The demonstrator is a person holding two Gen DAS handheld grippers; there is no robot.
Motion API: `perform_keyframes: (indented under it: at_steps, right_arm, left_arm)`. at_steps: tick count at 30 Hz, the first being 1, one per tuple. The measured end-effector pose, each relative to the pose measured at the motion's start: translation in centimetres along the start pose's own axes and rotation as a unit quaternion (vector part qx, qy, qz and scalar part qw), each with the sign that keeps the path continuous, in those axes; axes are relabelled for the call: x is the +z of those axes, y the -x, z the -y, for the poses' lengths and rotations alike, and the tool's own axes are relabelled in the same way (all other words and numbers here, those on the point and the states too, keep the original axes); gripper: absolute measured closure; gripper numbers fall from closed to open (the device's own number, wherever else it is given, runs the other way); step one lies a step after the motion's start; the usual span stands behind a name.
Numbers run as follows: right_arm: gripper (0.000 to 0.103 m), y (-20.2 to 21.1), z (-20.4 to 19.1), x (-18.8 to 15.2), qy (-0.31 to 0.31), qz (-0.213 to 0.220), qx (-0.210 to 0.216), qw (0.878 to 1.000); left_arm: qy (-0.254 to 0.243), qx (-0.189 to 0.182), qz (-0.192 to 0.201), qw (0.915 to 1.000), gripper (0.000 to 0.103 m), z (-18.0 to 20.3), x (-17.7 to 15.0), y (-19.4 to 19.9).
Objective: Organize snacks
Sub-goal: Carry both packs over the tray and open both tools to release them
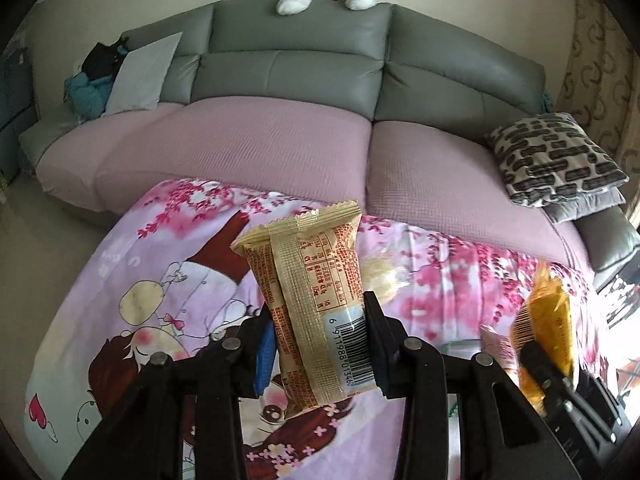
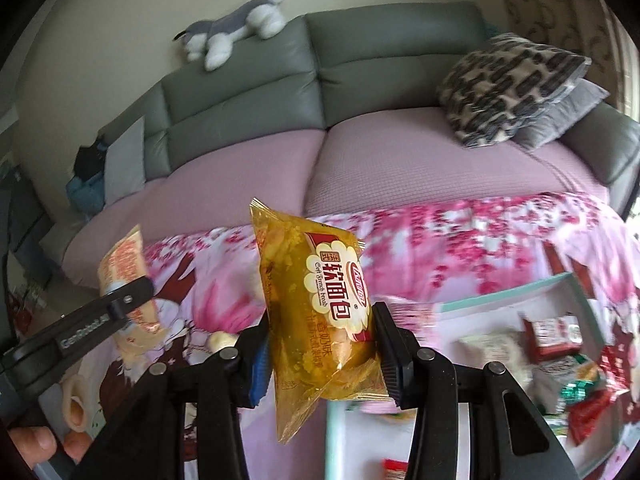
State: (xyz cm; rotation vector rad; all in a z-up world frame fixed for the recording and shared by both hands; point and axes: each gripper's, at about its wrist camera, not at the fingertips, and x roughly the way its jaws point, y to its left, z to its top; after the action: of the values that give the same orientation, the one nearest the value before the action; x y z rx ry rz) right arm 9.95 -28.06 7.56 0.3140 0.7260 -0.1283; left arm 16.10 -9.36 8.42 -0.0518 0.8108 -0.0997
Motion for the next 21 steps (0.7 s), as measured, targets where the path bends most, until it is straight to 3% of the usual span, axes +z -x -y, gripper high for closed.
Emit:
perform_keyframes:
  at_steps: [13,21]
  right_arm:
    - [0.055,5.1,10.1,-0.1,-0.076,0.038,-0.091,0.992]
    - [0.055,5.4,11.6,-1.3,-0.080,0.017,-0.104,0.991]
  left_arm:
    - [-0.089,-0.078,-0.001,0.9930,0.062,8.1,-2.3,2.0]
    - [-0.137,-0.124,-0.035,0.9822,0.062,12.7,-5.5,2.1]
